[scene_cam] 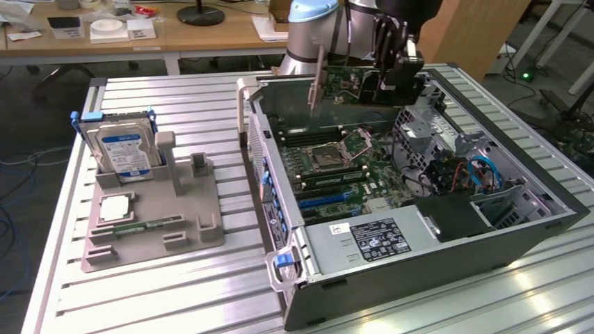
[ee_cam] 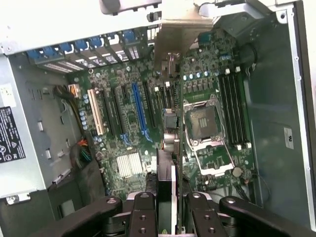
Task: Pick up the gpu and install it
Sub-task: 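Insert the gpu into the slot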
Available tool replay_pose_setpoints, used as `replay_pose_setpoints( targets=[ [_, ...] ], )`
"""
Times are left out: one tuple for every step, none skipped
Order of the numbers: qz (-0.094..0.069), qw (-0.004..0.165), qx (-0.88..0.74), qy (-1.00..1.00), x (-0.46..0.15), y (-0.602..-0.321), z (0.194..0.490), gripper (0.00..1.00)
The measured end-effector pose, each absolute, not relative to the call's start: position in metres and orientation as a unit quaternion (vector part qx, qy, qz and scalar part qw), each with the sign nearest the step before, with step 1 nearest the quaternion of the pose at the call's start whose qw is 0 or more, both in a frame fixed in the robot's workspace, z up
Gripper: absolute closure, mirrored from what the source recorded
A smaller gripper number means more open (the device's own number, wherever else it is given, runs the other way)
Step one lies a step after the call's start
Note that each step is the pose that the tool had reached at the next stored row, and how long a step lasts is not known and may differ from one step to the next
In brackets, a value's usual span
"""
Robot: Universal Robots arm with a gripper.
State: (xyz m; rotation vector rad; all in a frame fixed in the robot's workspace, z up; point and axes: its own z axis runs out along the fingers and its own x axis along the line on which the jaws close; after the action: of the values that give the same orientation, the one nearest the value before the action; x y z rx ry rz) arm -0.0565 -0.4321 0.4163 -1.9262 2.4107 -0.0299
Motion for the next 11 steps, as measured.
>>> replay_pose_setpoints(
  targets=[
    [-0.011,0.030,-0.624,0.780,-0.0565,-0.4323,0.4163,0.73],
    [-0.013,0.031,-0.625,0.780,-0.0566,-0.4323,0.4163,0.73],
    [-0.014,0.034,-0.625,0.780,-0.0566,-0.4323,0.4163,0.73],
    [-0.016,0.036,-0.626,0.779,-0.0567,-0.4323,0.4163,0.73],
    [-0.017,0.038,-0.627,0.778,-0.0567,-0.4323,0.4163,0.73],
    [-0.018,0.039,-0.628,0.777,-0.0566,-0.4323,0.4162,0.73],
    [-0.019,0.040,-0.629,0.776,-0.0566,-0.4323,0.4162,0.73],
    [-0.019,0.040,-0.631,0.775,-0.0566,-0.4323,0.4162,0.73],
    [-0.019,0.040,-0.633,0.773,-0.0566,-0.4323,0.4162,0.73],
    [-0.019,0.040,-0.635,0.771,-0.0567,-0.4323,0.4162,0.73],
    [-0.019,0.040,-0.639,0.768,-0.0567,-0.4323,0.4161,0.73]
  ],
)
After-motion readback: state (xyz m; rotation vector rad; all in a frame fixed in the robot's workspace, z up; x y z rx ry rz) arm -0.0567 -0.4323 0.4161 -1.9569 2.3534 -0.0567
